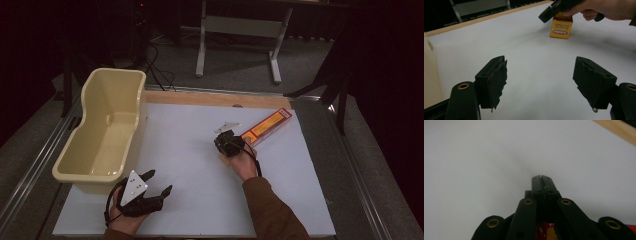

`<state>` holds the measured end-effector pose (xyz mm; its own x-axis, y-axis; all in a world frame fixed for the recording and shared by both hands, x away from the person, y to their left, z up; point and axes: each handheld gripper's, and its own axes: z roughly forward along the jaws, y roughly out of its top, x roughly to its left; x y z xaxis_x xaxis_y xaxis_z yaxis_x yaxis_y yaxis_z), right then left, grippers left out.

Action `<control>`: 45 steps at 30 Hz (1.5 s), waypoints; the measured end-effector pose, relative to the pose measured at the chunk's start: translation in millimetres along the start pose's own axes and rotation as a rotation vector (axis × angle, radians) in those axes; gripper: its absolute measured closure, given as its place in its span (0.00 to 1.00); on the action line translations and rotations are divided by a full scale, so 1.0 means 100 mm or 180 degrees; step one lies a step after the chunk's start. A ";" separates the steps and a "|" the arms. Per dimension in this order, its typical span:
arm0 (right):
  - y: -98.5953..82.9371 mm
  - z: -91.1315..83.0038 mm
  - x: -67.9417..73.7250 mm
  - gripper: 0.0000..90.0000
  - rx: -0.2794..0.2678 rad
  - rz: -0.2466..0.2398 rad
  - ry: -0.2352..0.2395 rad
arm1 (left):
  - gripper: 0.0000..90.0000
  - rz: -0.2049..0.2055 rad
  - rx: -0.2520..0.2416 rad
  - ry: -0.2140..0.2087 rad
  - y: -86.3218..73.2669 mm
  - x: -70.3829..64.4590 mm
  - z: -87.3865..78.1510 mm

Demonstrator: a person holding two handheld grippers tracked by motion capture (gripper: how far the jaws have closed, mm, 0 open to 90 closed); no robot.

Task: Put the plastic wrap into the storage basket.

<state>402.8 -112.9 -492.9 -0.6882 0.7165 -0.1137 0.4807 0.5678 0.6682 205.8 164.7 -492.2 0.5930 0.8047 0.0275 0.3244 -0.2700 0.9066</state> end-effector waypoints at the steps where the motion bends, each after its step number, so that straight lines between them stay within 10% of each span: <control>1: 0.00 0.01 -0.01 1.00 0.0033 -0.0004 -0.0004 | 0.30 0.0002 -0.0001 -0.0001 0.00 0.00 0.00; 19: -0.29 -0.37 0.08 1.00 0.0430 -0.0207 -0.0048 | 0.30 0.0007 0.0002 -0.0014 -0.01 0.00 0.00; 35: -1.08 -1.06 -0.30 0.99 0.0409 0.0237 -0.0026 | 0.30 -0.0003 0.0015 -0.0006 -0.01 0.00 0.01; 40: -1.13 -1.16 -0.37 0.63 -0.0035 0.0282 0.0151 | 0.30 -0.0013 0.0011 -0.0003 -0.01 0.01 0.02; 45: -0.95 -1.17 -0.60 0.39 -0.0300 0.0707 -0.0213 | 0.30 -0.0012 0.0015 0.0001 -0.01 0.00 0.02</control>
<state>334.7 -256.9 -464.0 -0.5324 0.8465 -0.0027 0.5613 0.3553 0.7475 207.2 163.9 -493.8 0.5915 0.8060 0.0242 0.3301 -0.2694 0.9047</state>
